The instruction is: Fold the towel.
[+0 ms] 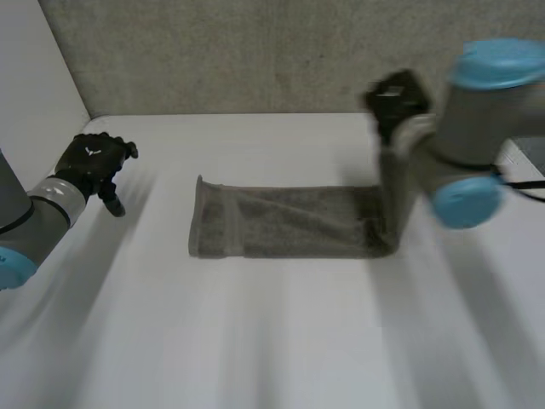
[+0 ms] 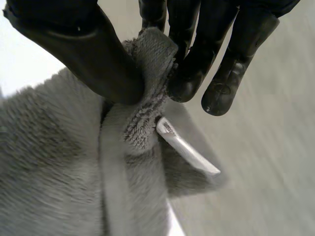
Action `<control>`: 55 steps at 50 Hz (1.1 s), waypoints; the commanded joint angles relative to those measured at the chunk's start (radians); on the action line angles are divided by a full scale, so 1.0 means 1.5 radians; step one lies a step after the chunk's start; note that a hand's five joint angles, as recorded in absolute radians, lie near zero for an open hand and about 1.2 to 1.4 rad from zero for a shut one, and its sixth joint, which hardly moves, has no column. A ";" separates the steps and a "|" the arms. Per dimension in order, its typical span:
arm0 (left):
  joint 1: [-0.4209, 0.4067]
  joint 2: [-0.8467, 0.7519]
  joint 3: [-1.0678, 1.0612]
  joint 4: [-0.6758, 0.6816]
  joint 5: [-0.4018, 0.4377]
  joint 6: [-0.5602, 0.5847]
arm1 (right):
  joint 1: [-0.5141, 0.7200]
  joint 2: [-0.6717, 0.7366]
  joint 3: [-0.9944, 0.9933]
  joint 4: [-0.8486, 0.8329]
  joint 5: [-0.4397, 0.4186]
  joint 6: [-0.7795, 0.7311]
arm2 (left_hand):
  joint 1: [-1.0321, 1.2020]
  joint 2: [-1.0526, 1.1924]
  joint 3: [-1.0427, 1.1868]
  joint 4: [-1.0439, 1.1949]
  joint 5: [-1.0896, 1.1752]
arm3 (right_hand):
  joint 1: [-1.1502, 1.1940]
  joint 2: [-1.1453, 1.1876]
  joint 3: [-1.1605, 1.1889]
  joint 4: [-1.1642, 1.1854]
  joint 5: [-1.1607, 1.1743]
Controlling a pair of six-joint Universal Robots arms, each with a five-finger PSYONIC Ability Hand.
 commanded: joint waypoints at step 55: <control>-0.262 -0.183 0.159 -0.001 -0.044 -0.201 | 0.012 -0.107 0.494 -0.229 -0.063 0.145 | 0.005 0.011 0.006 0.007 0.011 | -0.498 -0.529 -0.542 -0.539 -0.531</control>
